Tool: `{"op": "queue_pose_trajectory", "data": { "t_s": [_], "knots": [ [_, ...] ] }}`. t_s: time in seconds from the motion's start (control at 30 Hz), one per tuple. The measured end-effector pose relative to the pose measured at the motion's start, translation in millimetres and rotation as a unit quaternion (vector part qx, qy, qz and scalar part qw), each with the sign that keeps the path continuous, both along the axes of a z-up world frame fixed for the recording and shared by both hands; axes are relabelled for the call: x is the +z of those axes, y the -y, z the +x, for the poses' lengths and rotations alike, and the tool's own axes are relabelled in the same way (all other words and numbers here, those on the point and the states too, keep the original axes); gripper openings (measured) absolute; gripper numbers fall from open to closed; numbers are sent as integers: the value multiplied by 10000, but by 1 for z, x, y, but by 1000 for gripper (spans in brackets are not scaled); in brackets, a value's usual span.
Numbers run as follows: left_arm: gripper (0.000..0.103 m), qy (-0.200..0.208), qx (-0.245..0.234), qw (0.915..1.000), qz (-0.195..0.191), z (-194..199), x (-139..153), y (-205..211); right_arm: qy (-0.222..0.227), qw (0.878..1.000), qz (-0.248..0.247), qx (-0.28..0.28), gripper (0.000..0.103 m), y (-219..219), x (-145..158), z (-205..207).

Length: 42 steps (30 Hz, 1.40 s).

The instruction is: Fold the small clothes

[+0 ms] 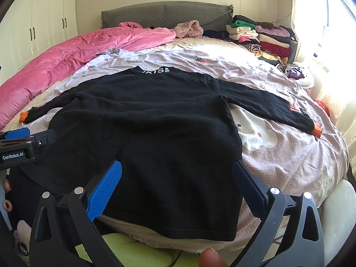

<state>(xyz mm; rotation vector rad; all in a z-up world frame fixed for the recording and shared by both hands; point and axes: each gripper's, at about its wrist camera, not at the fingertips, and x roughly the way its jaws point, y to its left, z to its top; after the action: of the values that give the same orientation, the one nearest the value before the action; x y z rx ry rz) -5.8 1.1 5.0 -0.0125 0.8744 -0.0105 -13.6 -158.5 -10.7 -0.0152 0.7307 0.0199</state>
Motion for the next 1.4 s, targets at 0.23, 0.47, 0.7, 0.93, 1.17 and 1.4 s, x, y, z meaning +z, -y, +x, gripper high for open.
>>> {"op": "queue_pose_trajectory", "data": {
  "t_s": [0.23,0.47,0.7,0.93,1.17,1.4],
  "knots": [
    [94,2,7,10000,4,0,0,0,-17,10000,19,-14,99,0,0,0],
    [94,-7,10,10000,0,1,0,-1,-10,10000,26,-13,99,2,0,1],
    [94,-34,-41,10000,14,2,-4,3,-2,10000,53,-38,99,4,-2,1],
    [94,-68,-24,10000,42,7,-6,7,-27,9999,145,-51,99,7,-5,5],
    [94,-116,-44,9999,64,15,-6,11,-31,9997,248,-58,99,11,-7,11],
    [94,-151,-69,9998,74,33,-3,16,-37,9995,306,-102,99,21,-7,22]
  ]
}}
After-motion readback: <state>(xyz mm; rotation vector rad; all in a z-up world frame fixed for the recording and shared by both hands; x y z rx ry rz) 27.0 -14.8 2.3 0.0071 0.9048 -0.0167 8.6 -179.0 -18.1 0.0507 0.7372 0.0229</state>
